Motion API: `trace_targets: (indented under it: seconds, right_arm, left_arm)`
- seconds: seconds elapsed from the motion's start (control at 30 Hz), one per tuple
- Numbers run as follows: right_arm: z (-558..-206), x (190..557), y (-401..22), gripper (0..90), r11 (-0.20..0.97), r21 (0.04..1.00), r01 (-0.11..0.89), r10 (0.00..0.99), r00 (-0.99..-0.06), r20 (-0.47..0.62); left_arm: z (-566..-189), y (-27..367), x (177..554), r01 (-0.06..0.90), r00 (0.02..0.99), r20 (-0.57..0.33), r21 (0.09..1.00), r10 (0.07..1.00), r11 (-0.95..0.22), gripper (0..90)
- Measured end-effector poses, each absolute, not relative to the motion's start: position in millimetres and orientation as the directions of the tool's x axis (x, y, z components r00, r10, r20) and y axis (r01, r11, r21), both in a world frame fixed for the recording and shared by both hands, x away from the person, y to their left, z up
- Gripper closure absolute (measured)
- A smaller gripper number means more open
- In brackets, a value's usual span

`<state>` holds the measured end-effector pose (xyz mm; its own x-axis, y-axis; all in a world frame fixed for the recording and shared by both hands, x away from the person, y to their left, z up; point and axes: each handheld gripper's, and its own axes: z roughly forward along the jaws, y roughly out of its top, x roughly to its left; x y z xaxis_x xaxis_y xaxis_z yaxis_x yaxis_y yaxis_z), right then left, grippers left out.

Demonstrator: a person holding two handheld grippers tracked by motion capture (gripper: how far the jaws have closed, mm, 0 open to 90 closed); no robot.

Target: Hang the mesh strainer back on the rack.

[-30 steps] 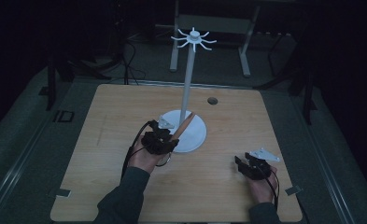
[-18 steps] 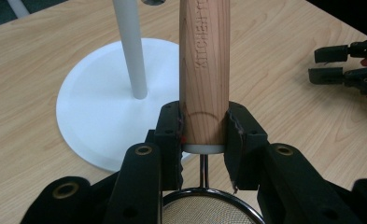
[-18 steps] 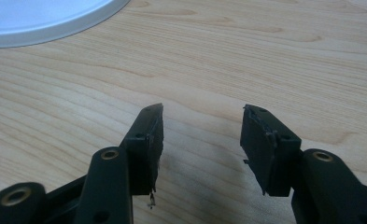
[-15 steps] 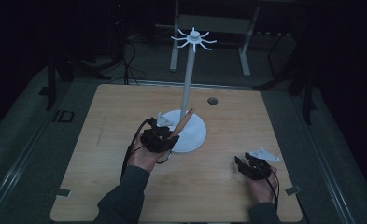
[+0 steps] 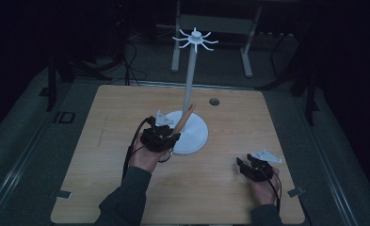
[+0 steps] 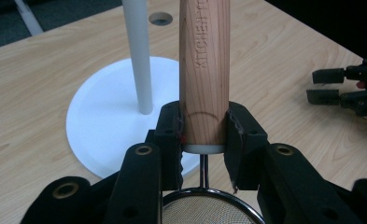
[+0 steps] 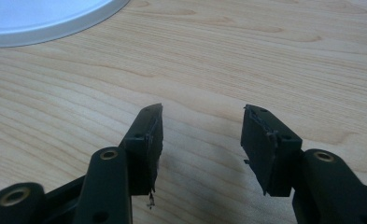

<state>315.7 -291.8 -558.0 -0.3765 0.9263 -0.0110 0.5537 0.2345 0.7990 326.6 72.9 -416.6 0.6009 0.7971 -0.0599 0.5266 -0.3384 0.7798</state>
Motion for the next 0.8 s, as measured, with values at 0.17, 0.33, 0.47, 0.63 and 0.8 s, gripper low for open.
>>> trace_targets:
  seconds: [0.17, 0.33, 0.47, 0.63, 0.8]
  right_arm:
    - [-558, 316, -292, 48.3, 0.235, 0.799, 0.553, 0.926, -0.376, -0.012]
    - [-558, 316, -292, 48.3, 0.235, 0.799, 0.554, 0.926, -0.376, -0.012]
    - [-558, 316, -292, 48.2, 0.235, 0.799, 0.554, 0.927, -0.376, -0.011]
    - [-558, 316, -292, 48.2, 0.233, 0.798, 0.555, 0.927, -0.375, -0.01]
    - [-558, 316, -292, 48.3, 0.234, 0.798, 0.555, 0.927, -0.375, -0.01]
  left_arm:
    - [-414, 74, 327, 0.523, 0.591, -0.066, 0.791, 0.804, -0.319, 69.4]
    - [-411, 75, 327, 0.519, 0.584, -0.069, 0.798, 0.809, -0.306, 69.4]
    - [-407, 75, 327, 0.507, 0.578, -0.068, 0.81, 0.813, -0.293, 69.4]
    - [-403, 75, 327, 0.499, 0.572, -0.07, 0.82, 0.817, -0.28, 69.4]
    - [-399, 77, 327, 0.493, 0.56, -0.077, 0.832, 0.825, -0.256, 69.4]
